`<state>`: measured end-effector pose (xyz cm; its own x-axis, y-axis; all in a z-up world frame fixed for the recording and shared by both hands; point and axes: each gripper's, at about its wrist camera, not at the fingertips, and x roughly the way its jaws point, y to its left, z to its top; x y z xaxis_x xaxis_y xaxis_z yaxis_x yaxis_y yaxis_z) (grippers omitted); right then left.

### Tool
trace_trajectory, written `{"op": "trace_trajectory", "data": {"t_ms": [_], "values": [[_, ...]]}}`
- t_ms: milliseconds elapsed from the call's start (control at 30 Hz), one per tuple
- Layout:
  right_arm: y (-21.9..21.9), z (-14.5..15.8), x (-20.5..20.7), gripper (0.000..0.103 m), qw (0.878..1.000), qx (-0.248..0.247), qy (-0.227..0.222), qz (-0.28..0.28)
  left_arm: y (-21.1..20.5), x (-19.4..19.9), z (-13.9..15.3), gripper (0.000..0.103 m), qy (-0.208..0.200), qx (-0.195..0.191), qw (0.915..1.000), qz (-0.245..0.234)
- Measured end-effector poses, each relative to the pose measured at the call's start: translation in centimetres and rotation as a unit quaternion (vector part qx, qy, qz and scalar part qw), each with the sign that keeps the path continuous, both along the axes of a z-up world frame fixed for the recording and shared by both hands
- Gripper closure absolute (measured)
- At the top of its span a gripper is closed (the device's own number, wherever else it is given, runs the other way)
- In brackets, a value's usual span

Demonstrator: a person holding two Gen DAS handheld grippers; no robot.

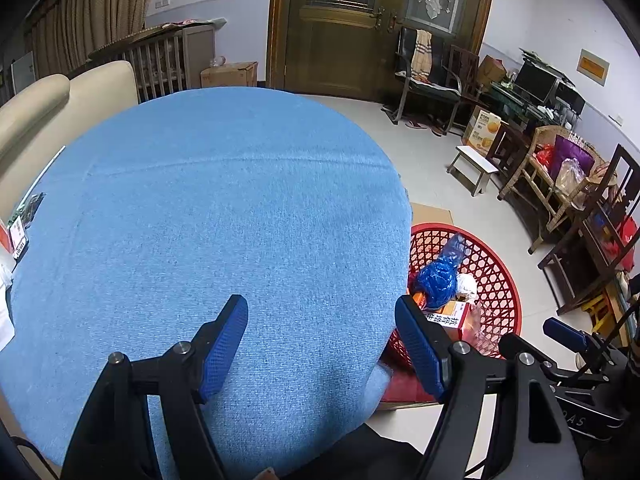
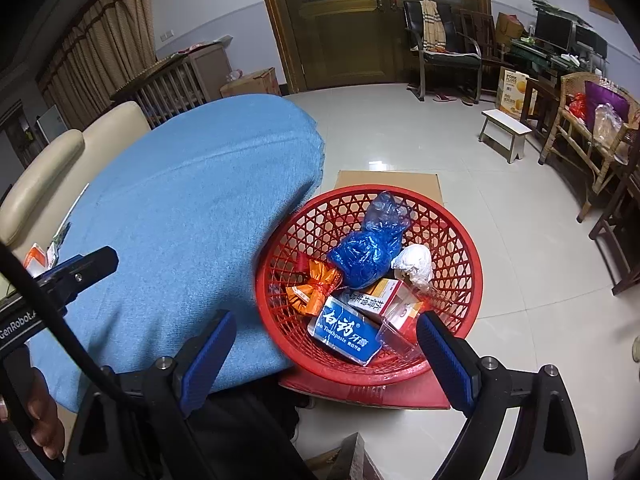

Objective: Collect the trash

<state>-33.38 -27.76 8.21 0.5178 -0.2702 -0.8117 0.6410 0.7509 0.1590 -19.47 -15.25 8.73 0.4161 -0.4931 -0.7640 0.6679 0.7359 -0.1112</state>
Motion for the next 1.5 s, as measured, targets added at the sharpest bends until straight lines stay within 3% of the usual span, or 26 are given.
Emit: {"op": "trace_trajectory", "data": {"t_ms": [1500], "values": [[-0.2,0.1,-0.1,0.010,1.000,-0.002,-0.004,-0.006,-0.2,-1.1,1.1,0.026,-0.025,-0.007,0.9990,-0.035]]}}
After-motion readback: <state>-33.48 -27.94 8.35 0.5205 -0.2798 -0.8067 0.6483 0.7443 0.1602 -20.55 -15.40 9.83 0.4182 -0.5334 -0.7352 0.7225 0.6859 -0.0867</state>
